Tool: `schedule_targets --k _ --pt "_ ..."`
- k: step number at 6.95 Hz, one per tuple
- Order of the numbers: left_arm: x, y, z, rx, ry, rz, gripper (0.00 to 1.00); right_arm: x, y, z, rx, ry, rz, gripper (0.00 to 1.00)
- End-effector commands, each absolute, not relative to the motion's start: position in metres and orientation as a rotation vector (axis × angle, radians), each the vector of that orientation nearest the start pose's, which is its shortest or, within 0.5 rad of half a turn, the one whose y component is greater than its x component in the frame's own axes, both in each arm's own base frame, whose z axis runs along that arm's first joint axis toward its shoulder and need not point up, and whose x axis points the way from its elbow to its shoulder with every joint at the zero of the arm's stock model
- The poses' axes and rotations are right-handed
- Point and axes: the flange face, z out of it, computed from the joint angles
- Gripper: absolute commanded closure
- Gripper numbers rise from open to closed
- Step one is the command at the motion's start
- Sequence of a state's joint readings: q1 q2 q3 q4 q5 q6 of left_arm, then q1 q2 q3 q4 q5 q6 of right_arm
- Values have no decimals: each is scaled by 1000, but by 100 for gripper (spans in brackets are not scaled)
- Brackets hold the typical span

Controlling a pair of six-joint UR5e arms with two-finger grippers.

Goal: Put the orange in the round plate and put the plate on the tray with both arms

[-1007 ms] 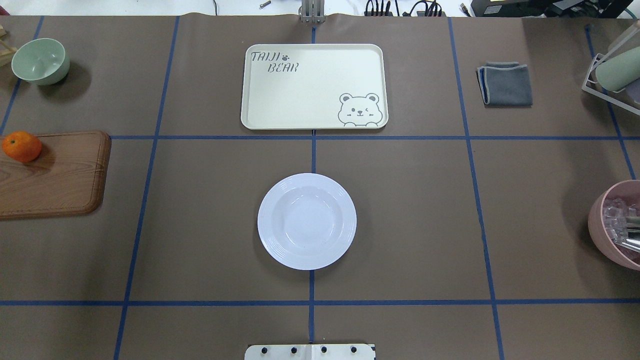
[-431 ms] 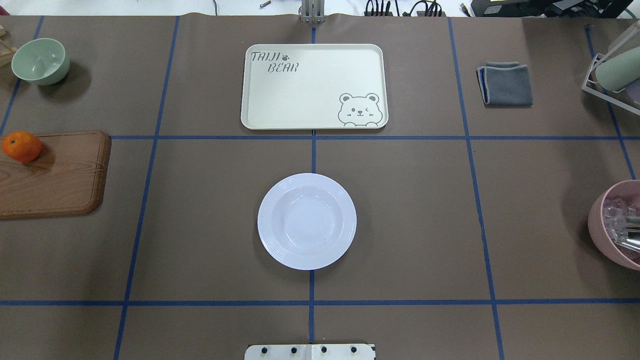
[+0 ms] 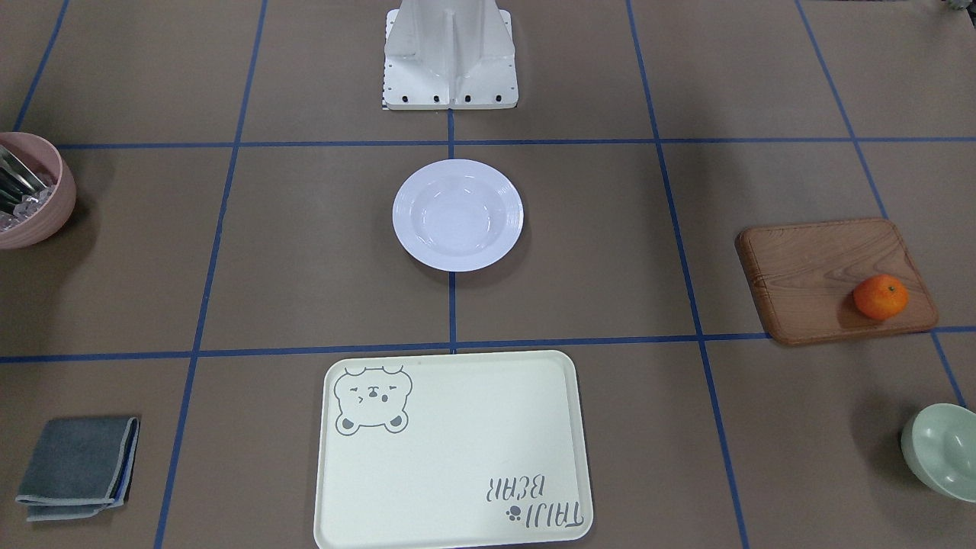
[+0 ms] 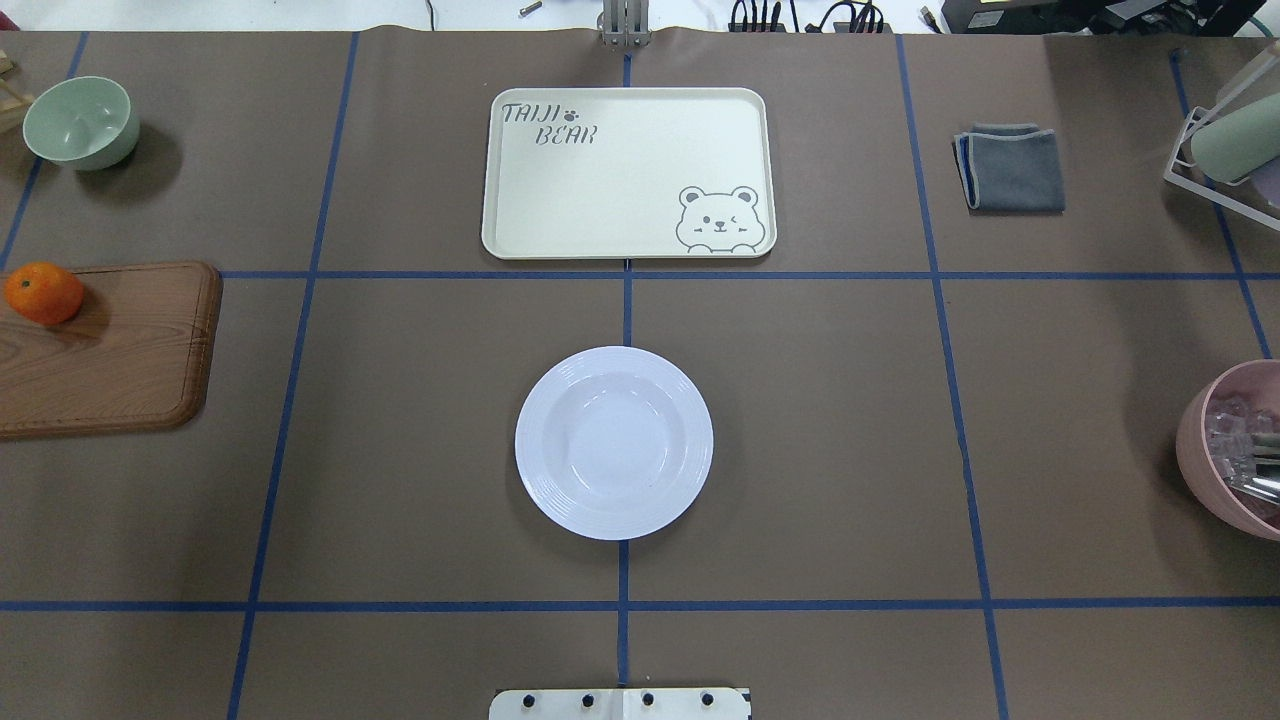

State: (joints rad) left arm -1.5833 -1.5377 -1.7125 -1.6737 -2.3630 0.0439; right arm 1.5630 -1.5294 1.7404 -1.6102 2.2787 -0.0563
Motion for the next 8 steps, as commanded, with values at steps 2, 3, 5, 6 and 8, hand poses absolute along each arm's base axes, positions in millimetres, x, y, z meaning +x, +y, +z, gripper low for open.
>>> schedule_targets --k 2,3,5,6,8 --pt "-73 -540 588 378 730 128 2 61 -530 540 426 -707 -217 0" --pt "-72 -541 587 400 741 137 2 61 -530 539 429 -707 -219 0" --pt "-71 -545 566 452 741 157 2 50 -532 530 454 -747 -225 0" --pt "-49 -549 577 474 746 209 2 27 -532 508 421 -812 -140 0" --pt "8 -548 580 388 803 130 2 -63 -527 462 356 -862 4 0"
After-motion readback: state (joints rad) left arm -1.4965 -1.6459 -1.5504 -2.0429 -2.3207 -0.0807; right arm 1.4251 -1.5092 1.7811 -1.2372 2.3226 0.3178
